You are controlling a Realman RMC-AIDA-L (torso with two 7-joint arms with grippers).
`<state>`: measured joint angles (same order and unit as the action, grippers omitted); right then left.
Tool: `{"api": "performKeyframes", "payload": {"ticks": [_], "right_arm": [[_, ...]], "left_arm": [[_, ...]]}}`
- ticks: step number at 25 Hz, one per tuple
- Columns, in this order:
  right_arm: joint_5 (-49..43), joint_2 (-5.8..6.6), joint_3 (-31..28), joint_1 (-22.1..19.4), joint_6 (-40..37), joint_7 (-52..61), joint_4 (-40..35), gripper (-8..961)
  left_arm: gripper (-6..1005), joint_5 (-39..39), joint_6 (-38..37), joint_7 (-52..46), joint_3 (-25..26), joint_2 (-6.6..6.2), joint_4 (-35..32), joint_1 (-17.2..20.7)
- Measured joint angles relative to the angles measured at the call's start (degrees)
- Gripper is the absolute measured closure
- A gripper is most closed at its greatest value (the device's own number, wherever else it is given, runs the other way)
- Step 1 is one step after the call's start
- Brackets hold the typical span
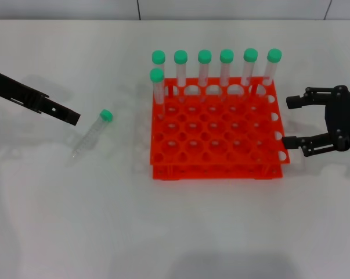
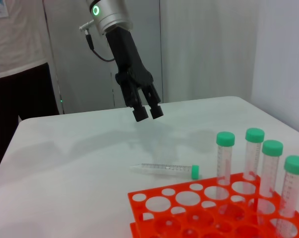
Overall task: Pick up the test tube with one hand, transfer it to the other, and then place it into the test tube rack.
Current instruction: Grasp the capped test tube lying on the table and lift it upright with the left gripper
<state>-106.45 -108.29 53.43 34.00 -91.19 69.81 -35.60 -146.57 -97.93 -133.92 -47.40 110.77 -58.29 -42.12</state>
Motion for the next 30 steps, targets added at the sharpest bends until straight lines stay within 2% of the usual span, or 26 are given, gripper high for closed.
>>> {"api": "performKeyframes", "payload": {"ticks": [3,4,12,23,30], "right_arm": [[0.0,-0.33,0.0,0.1,0.2,-0.4,0.0,82],[0.0,-0.47,0.0,0.1,0.2,-0.4,0.0,82],[-0.2,-1.03,0.1,-0.2,0.6,-0.7,-0.8,82],[-0.4,-1.49,0.3,-0.3,0.8,-1.5,-0.8,83],[-0.4,-1.56,0.5,-0.3,1.1,-1.7,-0.8,83]], "left_arm": [[154,-3.8,0.1,-1.9,-0.2,0.55,0.6,-1.4],[154,-7.2,0.5,-3.1,-1.3,1.46,1.7,-2.8],[153,-11.8,5.4,-7.4,-8.7,3.16,5.4,-4.4],[153,-14.3,10.6,-9.6,-9.7,4.70,12.2,-7.2],[174,-14.4,11.4,-9.8,-10.3,5.32,12.7,-7.4]]}}
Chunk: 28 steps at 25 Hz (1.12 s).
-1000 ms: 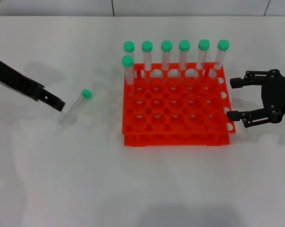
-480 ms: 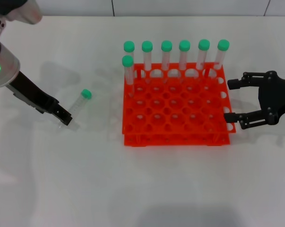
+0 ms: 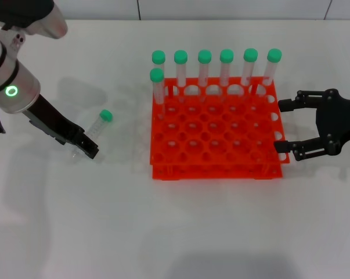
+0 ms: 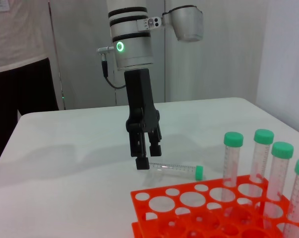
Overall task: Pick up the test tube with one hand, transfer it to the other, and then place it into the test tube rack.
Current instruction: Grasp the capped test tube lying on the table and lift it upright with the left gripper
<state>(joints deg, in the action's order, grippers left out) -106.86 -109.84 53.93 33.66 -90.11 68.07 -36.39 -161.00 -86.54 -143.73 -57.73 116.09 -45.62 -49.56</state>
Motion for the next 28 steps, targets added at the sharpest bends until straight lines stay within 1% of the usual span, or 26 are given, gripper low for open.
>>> {"api": "performKeyframes", "payload": {"ticks": [7,12,20,28], "right_arm": [[0.0,-0.02,0.0,0.0,0.1,0.0,0.0,83],[0.0,-0.02,0.0,0.0,0.1,0.0,0.1,83],[0.0,-0.10,0.0,0.0,0.3,0.0,0.3,83],[0.0,-0.16,-0.1,-0.4,0.4,0.0,0.2,83]], "left_arm": [[209,-1.2,1.1,-1.3,-0.2,0.23,0.5,-0.1],[423,-1.3,2.2,-2.6,-2.5,0.53,0.8,0.1],[510,-1.3,3.8,-2.9,-3.1,0.66,2.9,-0.2],[535,-1.3,4.4,-3.0,-3.1,0.72,3.0,-0.2]]}}
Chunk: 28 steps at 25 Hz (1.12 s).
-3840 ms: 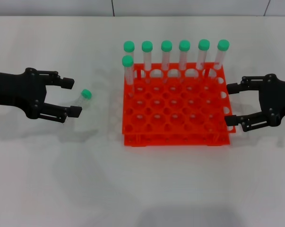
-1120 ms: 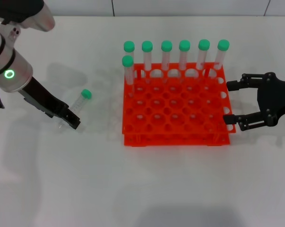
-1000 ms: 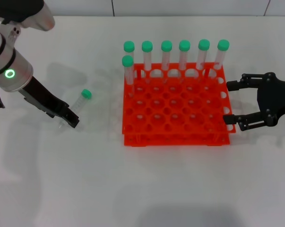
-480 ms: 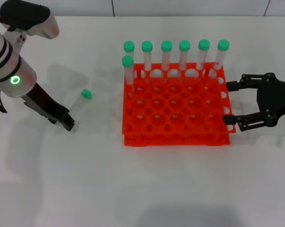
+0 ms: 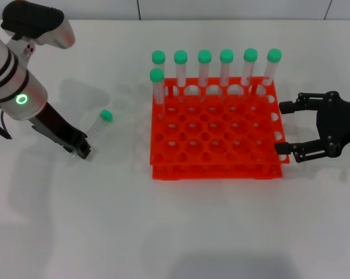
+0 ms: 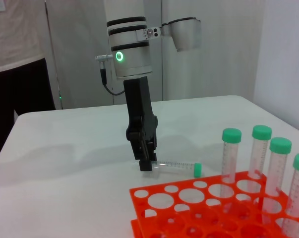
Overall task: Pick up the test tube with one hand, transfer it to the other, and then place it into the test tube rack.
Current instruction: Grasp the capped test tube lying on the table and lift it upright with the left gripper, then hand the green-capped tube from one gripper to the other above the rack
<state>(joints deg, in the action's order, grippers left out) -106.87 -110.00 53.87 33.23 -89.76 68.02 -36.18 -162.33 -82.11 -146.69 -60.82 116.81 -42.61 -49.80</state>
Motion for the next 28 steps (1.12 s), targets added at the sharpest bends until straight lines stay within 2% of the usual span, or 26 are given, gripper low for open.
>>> {"api": "performKeyframes", "payload": {"ticks": [3,8,14,19,21,24,28], "right_arm": [[0.0,-0.03,-0.2,-0.1,0.0,0.0,-0.2,84],[0.0,-0.04,-0.3,-0.2,0.0,0.0,-0.2,84],[0.1,0.02,-0.4,-0.2,0.0,-0.1,-0.2,84],[0.3,0.35,-0.4,-0.4,-0.2,0.1,-0.2,84],[0.5,0.45,-0.3,-0.6,-0.1,0.1,-0.3,84],[0.5,0.47,-0.4,-0.7,-0.1,0.0,-0.3,84],[0.5,0.49,-0.4,-0.8,0.0,0.0,-0.3,84]], "left_arm": [[544,0.0,0.0,0.0,-0.2,0.00,0.0,0.0],[793,0.0,0.0,0.0,-0.7,0.04,0.0,0.0],[814,0.5,0.2,-0.1,0.0,0.10,-1.9,0.0],[811,1.8,-0.4,-0.4,0.7,0.96,-11.5,2.1],[810,5.5,0.1,-0.2,0.8,1.22,-17.9,4.1],[808,8.7,1.4,1.1,0.6,1.35,-21.0,5.3],[805,12.2,5.1,4.0,0.3,2.15,-24.4,7.1]]}}
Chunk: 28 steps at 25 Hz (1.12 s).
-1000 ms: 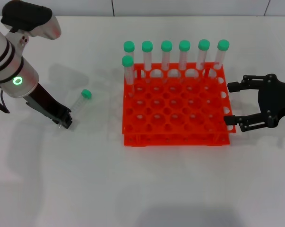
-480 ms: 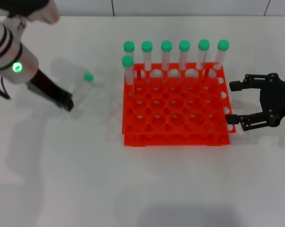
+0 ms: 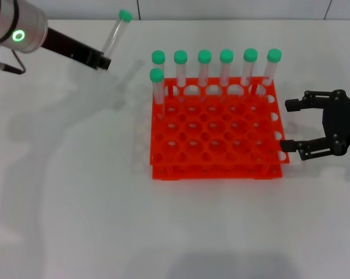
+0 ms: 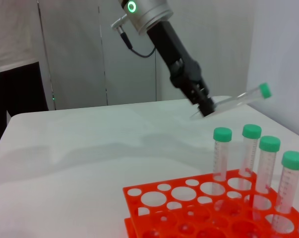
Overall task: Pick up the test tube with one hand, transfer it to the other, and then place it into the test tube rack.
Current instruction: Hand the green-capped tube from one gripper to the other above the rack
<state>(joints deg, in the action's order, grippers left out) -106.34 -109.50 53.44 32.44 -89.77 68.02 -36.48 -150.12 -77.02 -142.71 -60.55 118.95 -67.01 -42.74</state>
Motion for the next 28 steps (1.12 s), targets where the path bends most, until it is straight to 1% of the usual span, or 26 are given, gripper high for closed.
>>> {"api": "performKeyframes", "payload": {"ticks": [2,4,7,9,12,14,18,20,21,23,25,28], "right_arm": [[0.0,0.00,-0.2,-0.1,0.0,0.0,0.0,84],[0.0,-0.01,-0.5,-0.2,0.0,0.0,0.0,84],[0.0,-0.06,-0.6,-0.3,0.0,-0.1,0.0,84],[0.0,-0.10,-0.6,-0.3,0.0,-0.1,0.0,84],[0.0,-0.28,-0.6,-0.3,-0.1,-0.1,-0.5,85],[0.0,-0.41,-0.6,-0.2,-0.2,-0.1,-0.6,85],[0.0,-0.60,-0.6,0.2,-0.3,-0.3,-0.6,85],[0.0,-0.68,-0.6,0.3,-0.4,-0.6,-0.6,85],[0.0,-0.71,-0.6,0.3,-0.4,-0.6,-0.6,85],[0.0,-0.81,-0.6,0.3,-0.5,-0.7,-0.6,85],[0.0,-0.86,-0.6,0.3,-0.5,-0.7,-0.6,85],[0.0,-0.81,-0.8,0.3,-0.4,-0.8,-0.6,85]], "left_arm": [[804,2.3,2.2,1.7,0.0,0.12,-0.6,0.8],[803,6.2,4.3,4.2,-0.1,0.16,-0.8,1.7],[801,14.3,6.5,11.3,0.0,0.16,-0.8,3.0],[800,21.0,7.2,17.2,0.2,0.12,-0.1,3.9],[798,29.4,7.4,24.4,0.3,-0.23,2.9,4.1],[796,33.8,7.3,28.9,0.4,-0.94,7.0,3.4],[794,41.6,4.1,38.3,0.4,-4.01,20.2,-0.6],[793,43.1,2.9,41.8,0.4,-5.53,27.0,-3.3],[792,43.3,2.7,42.6,0.4,-5.99,28.9,-4.2],[791,42.9,2.4,44.0,0.3,-6.79,32.1,-5.7],[790,41.9,1.6,45.4,0.1,-7.19,33.6,-6.3],[788,40.2,0.6,47.4,0.1,-7.04,34.0,-6.6]]}}
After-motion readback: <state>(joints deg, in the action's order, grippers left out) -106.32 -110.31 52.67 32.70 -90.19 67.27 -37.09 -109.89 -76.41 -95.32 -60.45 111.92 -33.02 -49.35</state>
